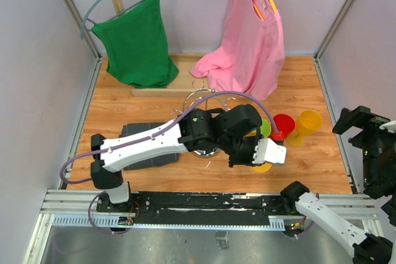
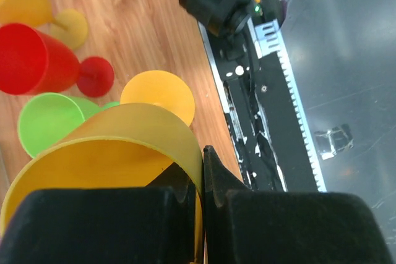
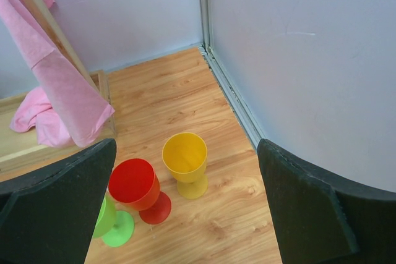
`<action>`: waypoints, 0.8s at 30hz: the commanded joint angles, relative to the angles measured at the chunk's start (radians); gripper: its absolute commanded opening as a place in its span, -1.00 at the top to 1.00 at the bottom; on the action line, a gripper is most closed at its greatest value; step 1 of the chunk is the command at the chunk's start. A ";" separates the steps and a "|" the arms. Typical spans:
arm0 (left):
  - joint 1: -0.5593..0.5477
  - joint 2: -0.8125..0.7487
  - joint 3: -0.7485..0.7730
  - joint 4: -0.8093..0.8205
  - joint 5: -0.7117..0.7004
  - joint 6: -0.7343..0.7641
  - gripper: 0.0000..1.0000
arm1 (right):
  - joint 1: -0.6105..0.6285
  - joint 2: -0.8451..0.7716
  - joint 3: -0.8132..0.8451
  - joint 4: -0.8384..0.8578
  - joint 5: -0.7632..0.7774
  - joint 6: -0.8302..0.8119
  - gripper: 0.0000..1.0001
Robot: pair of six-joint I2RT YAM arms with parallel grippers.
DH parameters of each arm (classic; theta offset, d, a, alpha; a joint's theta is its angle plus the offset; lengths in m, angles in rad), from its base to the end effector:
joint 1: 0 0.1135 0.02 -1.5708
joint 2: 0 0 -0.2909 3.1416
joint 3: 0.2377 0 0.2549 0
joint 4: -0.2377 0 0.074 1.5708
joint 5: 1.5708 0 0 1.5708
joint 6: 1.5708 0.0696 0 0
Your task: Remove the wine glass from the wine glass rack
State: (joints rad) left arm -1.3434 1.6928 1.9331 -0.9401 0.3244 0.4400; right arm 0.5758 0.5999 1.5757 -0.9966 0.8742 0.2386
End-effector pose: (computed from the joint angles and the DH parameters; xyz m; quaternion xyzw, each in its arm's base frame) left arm 0.0660 -0.3838 0.4293 0.7390 0.5090 -0.3135 0.3107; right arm 0.0187 -0.0515 0.5141 0.1834 0.6878 -0.0266 0.7019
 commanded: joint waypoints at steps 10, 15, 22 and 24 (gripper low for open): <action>-0.002 0.213 -0.003 -0.119 -0.141 0.092 0.99 | 0.005 -0.045 0.004 -0.015 0.044 0.026 -0.97; 0.015 0.254 0.012 -0.120 -0.133 0.093 0.99 | 0.006 -0.055 0.020 -0.018 0.043 0.020 -0.97; 0.114 0.301 0.044 -0.119 -0.073 0.070 0.99 | 0.005 -0.060 0.030 -0.020 0.037 0.012 -0.97; 0.133 0.311 0.047 -0.121 -0.071 0.078 0.99 | 0.005 -0.056 0.032 -0.017 0.036 0.011 -0.97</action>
State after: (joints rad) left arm -1.2579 1.9816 1.9396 -1.0569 0.2306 0.5125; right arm 0.5758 0.5468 1.5879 -1.0157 0.8913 0.2581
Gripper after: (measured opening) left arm 0.037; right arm 0.986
